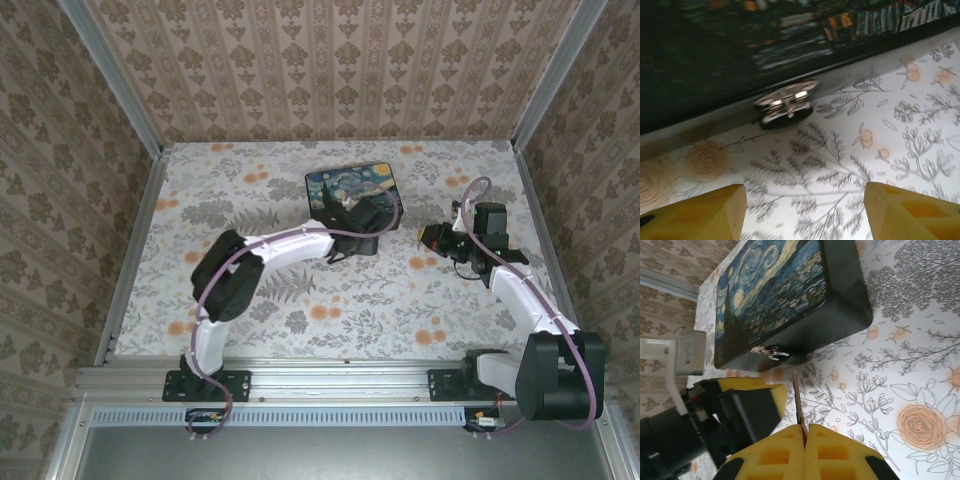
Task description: Unlock the padlock with the key
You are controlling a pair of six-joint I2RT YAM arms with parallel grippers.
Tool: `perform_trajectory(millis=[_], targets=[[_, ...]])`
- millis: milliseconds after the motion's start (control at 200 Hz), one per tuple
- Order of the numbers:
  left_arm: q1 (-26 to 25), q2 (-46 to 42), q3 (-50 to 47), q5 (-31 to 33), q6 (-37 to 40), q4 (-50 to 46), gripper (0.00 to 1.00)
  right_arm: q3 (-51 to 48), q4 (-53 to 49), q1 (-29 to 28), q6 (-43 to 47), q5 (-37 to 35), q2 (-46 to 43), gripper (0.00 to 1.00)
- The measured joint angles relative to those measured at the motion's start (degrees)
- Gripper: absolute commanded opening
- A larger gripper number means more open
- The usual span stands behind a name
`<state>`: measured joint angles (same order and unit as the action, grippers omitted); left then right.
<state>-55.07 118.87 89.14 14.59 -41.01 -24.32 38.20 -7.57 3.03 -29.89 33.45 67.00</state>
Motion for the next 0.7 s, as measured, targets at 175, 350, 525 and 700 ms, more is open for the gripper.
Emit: perform_trajectory(millis=[175,350,525,700], targets=[[-1.1,6.5,6.1,7.5,-5.2,-4.0,0.69,0.0,-0.3,0.3,-0.9,-1.4,-0.4,0.0],[-1.0,9.0,7.9,11.5,-8.7,-6.1,0.65,0.0,0.1,0.4,-1.9,-1.4,-1.2,0.0],[-1.0,10.8,8.9,12.5,-9.8,-5.6,0.65,0.0,1.1,0.3,-2.8,-0.8,-1.2,0.0],[-1.0,13.2,12.0,12.6,-10.4,-4.9,0.64,-0.5,2.2,0.3,-3.6,0.2,-1.2,0.0]])
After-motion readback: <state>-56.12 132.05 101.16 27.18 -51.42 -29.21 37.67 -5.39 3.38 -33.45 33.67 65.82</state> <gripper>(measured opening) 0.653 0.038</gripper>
